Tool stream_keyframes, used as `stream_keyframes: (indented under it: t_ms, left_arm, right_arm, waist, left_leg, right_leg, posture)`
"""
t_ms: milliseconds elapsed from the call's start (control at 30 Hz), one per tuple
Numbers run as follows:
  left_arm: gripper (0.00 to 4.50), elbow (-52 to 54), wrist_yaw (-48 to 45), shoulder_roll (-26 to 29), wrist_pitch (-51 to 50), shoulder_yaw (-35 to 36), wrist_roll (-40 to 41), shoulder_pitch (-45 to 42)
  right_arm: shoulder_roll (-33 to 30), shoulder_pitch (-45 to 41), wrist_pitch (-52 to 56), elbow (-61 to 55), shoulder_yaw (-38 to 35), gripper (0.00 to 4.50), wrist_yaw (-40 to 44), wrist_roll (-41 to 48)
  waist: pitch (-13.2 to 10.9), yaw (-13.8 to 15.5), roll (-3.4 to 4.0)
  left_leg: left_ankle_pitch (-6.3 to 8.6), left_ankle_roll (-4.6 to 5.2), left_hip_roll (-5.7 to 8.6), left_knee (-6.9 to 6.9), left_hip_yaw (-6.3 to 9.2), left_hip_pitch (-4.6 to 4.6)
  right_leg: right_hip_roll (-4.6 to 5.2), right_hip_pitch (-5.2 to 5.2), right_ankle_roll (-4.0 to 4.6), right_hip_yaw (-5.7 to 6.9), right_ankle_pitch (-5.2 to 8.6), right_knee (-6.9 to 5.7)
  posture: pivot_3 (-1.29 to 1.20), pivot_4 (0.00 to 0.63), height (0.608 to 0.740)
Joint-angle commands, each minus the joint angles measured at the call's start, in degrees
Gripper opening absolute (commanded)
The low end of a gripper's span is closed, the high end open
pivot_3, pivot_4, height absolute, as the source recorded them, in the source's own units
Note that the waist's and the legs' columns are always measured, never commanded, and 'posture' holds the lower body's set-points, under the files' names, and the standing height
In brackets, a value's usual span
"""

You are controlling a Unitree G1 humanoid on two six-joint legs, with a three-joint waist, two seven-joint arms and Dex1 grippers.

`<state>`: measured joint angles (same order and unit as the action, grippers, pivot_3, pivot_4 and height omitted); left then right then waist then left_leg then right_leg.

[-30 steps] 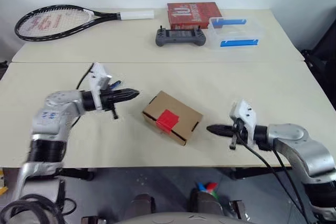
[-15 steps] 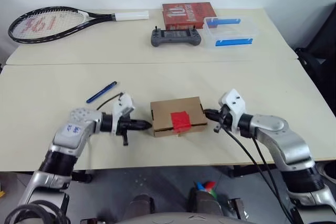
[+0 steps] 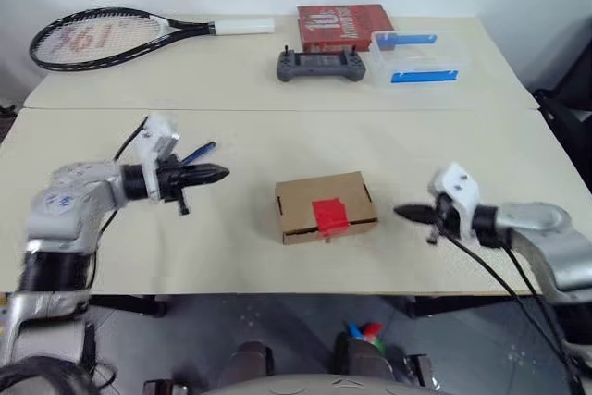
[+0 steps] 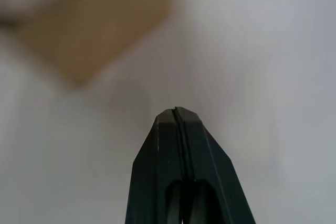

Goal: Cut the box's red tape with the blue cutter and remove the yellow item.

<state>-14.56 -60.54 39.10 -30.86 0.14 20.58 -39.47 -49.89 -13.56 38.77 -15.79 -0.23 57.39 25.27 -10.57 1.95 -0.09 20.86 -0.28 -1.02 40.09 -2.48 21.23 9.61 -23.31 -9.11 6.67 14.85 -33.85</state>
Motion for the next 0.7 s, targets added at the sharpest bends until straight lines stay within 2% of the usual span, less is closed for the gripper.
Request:
stream_keyframes:
  t_ms: [33, 167, 300, 467, 600, 700]
  left_arm:
    - [0.04, -8.0, -2.7, -4.8, 10.8, -7.2, -6.5, -5.3]
    - [0.04, -15.5, -4.9, -9.7, 15.5, -10.0, -8.8, -8.9]
    - [0.04, -15.4, -7.7, -11.2, 15.2, -11.2, -9.0, -8.1]
    - [0.04, -4.9, -9.1, -9.7, 8.7, -11.0, -7.0, -2.1]
    - [0.04, 5.9, -0.8, -12.5, 1.2, -8.3, -5.1, 4.2]
    - [0.04, 14.5, 4.6, -15.3, -3.7, -8.4, -4.0, 9.0]
  right_arm:
    - [1.3, 0.9, 6.1, -8.8, 0.8, 0.0, -0.9, 5.3]
    - [6.2, 0.5, 8.5, -11.6, 3.8, 0.0, -6.4, 5.2]
    - [12.3, -3.4, 7.3, -8.7, 5.9, 0.0, -13.9, 0.9]
    - [15.7, -9.6, 4.2, -0.3, 3.9, 0.0, -18.5, -2.9]
    - [16.9, -14.0, 2.3, 6.7, 2.0, 0.0, -17.8, -2.9]
    - [16.3, -17.1, -0.9, 12.5, 3.4, 0.0, -14.7, -4.3]
  waist:
    - [0.0, -0.2, -0.04]
    - [0.0, -1.1, -0.08]
    - [0.0, -1.9, -0.08]
    - [0.0, -2.0, -0.07]
    - [0.0, -1.8, -0.07]
    - [0.0, -1.9, -0.07]
  left_leg:
    - [0.0, 0.0, 0.01, 0.03, -0.02, -0.02]
    - [0.0, 0.0, -0.01, -0.02, -0.08, 0.0]
    - [-0.01, 0.0, -0.02, -0.1, -0.11, 0.01]
    - [0.0, 0.0, -0.02, -0.05, -0.11, 0.02]
    - [-0.01, 0.0, -0.03, -0.03, -0.07, 0.06]
    - [0.0, 0.01, -0.03, -0.02, -0.07, 0.04]
  right_leg:
    - [0.0, 0.01, 0.01, -0.01, -0.02, 0.0]
    - [0.0, -0.08, 0.01, -0.02, -0.05, 0.0]
    - [0.0, -0.16, 0.01, -0.03, -0.05, -0.03]
    - [0.0, -0.15, 0.0, -0.06, -0.06, -0.04]
    - [0.01, -0.15, 0.0, -0.04, -0.06, -0.05]
    - [0.01, -0.13, -0.02, -0.07, -0.07, -0.03]
  posture:
    - [0.0, 0.15, 0.74]
    - [0.0, 0.15, 0.74]
    - [0.0, 0.15, 0.74]
    - [0.0, 0.15, 0.74]
    - [0.0, 0.15, 0.74]
    - [0.0, 0.15, 0.74]
